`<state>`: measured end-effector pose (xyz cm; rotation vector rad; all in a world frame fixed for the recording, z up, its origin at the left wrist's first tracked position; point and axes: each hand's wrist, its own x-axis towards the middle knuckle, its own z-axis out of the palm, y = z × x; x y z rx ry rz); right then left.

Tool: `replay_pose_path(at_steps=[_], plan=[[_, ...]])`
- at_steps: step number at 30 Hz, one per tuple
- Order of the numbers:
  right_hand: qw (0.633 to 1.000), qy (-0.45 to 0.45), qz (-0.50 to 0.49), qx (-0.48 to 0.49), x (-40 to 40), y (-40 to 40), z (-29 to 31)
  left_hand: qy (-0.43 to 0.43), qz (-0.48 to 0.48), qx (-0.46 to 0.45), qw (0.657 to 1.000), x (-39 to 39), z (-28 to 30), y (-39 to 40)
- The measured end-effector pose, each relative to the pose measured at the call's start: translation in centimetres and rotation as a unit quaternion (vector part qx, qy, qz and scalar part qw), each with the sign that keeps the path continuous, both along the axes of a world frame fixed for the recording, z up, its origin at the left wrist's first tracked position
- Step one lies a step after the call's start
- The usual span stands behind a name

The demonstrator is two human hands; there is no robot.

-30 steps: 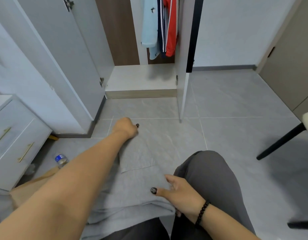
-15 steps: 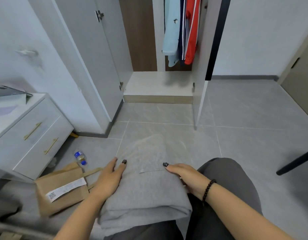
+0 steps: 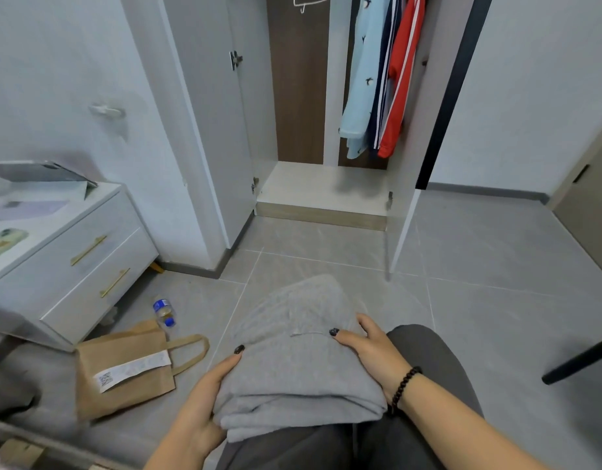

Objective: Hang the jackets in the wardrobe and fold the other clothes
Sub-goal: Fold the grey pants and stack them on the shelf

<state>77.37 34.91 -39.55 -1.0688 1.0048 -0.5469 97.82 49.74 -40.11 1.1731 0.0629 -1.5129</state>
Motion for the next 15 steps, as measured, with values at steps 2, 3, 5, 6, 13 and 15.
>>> replay_pose_path(at_steps=[2,3,5,6,13,15], plan=[[1.0,0.01,-0.004,-0.011,-0.2,-0.4,0.2,-0.017,0.001,-0.031,0.999,0.0,0.2,-0.2],[1.0,0.019,-0.004,-0.012,-0.3,-0.6,0.2,-0.038,0.011,-0.033,0.999,0.2,-0.2,-0.5],[0.999,0.036,0.005,-0.011,-0.7,-1.2,-0.1,-0.084,0.028,-0.033,0.996,0.5,-0.4,-1.5],[0.999,0.04,0.009,-0.01,-0.8,-1.5,-0.3,-0.097,0.026,-0.04,0.994,0.7,-0.7,-1.9],[0.998,0.052,0.002,0.02,-1.5,-6.2,-1.8,-0.106,-0.074,0.047,0.991,1.6,-0.7,-7.1],[0.997,0.057,-0.005,0.047,-1.8,-8.2,-2.7,-0.128,-0.119,0.093,0.98,1.9,-1.1,-9.0]])
